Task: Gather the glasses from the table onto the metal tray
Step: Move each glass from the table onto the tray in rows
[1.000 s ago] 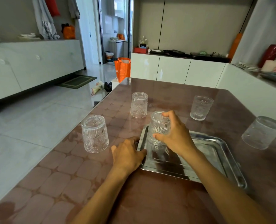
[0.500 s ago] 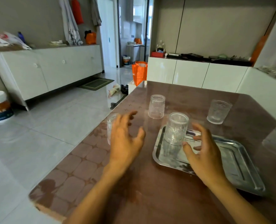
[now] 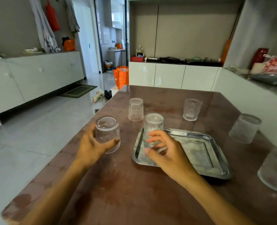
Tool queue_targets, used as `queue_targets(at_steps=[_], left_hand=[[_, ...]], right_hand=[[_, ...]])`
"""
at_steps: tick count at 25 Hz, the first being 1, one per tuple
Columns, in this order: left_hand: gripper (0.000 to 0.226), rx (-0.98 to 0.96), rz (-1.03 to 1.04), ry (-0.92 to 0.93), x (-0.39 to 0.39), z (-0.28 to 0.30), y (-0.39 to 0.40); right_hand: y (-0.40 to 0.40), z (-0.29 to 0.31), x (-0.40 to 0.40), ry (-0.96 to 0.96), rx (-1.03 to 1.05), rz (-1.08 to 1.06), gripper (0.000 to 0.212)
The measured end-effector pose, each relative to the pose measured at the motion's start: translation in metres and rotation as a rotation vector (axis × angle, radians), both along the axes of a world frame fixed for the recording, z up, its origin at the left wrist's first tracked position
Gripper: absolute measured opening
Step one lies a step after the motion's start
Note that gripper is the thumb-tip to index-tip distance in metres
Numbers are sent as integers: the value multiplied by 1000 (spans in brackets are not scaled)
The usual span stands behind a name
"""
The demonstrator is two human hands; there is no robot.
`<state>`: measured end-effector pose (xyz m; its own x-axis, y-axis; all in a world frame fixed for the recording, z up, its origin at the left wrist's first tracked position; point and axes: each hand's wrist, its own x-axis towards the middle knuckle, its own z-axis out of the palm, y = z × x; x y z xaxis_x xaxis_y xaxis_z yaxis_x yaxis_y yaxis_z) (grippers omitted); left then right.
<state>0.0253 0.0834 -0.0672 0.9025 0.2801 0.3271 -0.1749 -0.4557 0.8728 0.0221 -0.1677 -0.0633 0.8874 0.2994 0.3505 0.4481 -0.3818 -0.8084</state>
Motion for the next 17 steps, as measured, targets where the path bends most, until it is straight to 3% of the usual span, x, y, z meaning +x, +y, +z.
queue_targets(at_steps=[3,5,7,9,11,14,17], left_hand=[[68,41,-279,-133,-20,16,-59],[74,92,-391,-201,-22,18,-93],[81,159,-502,-128,-15,18,-110],[86,103,-612,63,-5,11,-107],[67,25,-424,132,3,1,-99],[40,357,79,239,26,-17,-85],[34,513,123,379,47,-32,-90]], right_hand=[[8,4,-2,148,138,155,74],[0,1,0,102,241,81,68],[-16,-3,2,53,275,-7,61],[-35,-5,7,58,291,-100,59],[-54,-2,22,99,295,-242,61],[-74,2,54,169,214,-375,66],[-70,-5,79,204,143,-390,68]])
